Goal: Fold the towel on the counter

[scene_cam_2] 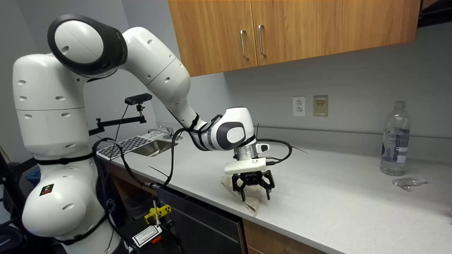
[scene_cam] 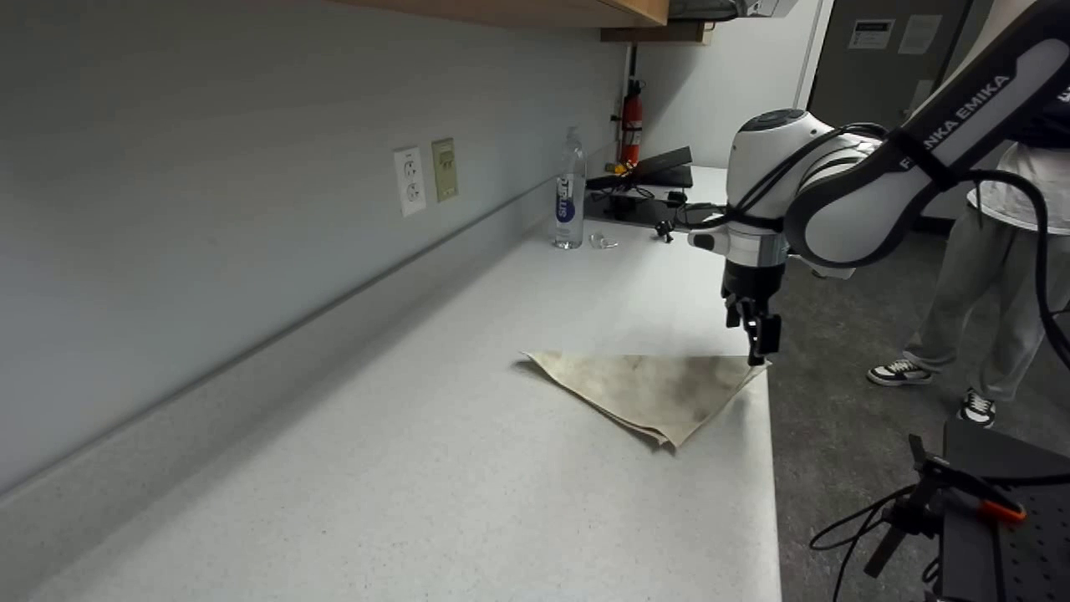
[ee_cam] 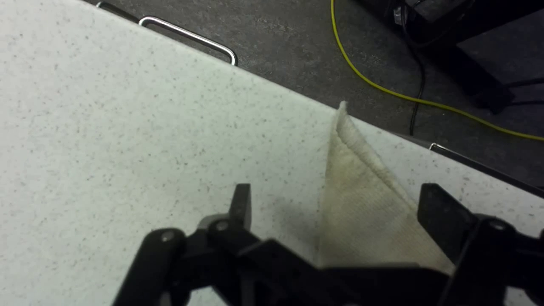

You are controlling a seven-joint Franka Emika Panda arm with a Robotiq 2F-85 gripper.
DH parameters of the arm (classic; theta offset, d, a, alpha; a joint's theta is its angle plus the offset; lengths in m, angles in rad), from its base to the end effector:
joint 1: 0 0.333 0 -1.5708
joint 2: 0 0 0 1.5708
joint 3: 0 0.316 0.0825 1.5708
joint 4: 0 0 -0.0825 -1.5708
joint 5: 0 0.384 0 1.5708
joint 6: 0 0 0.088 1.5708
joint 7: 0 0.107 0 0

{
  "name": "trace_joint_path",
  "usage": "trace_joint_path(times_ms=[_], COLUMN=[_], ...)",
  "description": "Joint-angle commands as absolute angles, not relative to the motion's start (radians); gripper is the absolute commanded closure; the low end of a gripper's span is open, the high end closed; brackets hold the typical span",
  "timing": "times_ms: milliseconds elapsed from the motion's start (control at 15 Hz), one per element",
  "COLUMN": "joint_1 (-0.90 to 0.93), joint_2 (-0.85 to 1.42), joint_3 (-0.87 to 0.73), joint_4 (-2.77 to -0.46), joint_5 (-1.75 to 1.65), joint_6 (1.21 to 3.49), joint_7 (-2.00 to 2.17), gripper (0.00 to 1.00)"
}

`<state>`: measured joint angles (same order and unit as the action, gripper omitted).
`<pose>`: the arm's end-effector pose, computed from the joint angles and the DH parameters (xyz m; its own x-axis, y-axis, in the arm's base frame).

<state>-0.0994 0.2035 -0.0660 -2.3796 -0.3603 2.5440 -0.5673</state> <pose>0.4950 -0.0788 0.2333 0.7574 0.6313 -0.1668 0.6516 -0.7473 0.1302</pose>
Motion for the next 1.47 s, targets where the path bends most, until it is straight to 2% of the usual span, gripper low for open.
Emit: trace_joint_path(times_ms=[0,1400], joint_1=[-0.103,-0.103], joint_2=[0.204,0.211], joint_3=[-0.064,-0.066], joint_4=[-2.380,-2.377], joint_5=[-0.362,-0.390], joint_6=[2.540,2.542], joint_7=[-0.564,-0.540], gripper=[0.00,0.00])
